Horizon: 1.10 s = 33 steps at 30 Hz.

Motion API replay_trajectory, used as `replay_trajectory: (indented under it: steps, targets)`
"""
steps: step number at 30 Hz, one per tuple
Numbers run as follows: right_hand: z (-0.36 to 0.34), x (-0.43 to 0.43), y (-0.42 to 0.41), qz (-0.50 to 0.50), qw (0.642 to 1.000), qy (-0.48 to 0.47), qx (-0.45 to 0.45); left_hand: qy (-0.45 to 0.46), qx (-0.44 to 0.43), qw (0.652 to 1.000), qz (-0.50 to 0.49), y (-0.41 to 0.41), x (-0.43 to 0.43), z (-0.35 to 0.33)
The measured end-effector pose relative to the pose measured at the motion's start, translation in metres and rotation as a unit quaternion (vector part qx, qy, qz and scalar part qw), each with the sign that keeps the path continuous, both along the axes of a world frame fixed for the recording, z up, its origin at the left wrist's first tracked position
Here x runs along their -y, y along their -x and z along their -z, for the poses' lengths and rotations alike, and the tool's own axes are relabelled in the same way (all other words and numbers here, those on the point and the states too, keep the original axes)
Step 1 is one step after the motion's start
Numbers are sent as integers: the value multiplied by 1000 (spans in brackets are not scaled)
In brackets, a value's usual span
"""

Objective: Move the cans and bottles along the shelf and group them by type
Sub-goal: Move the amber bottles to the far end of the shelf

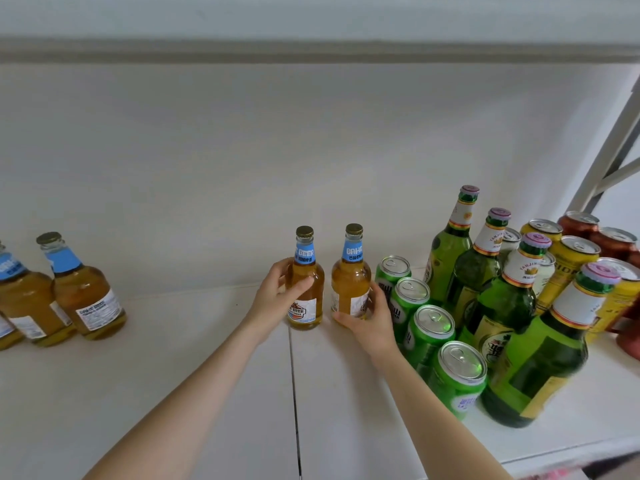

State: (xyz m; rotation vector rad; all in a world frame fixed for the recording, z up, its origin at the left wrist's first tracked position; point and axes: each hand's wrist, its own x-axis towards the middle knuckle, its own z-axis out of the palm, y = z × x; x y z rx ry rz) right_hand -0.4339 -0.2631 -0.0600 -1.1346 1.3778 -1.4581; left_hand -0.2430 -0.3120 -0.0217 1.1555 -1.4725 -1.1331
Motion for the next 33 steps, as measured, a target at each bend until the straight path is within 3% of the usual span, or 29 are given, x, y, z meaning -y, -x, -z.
replay_trajectory:
  steps: [5, 10, 33]
  targets:
    - [6, -5, 0, 2, 1000, -2, -5, -61, 29, 998, -6, -12, -15, 41]
    - [5, 3, -1, 42, 999, -4, -12, -39, 57, 996, -49, -4, -10, 52]
    - [7, 17, -4, 79, 996, -29, -42, -23, 86, 994, -61, 15, 2, 53]
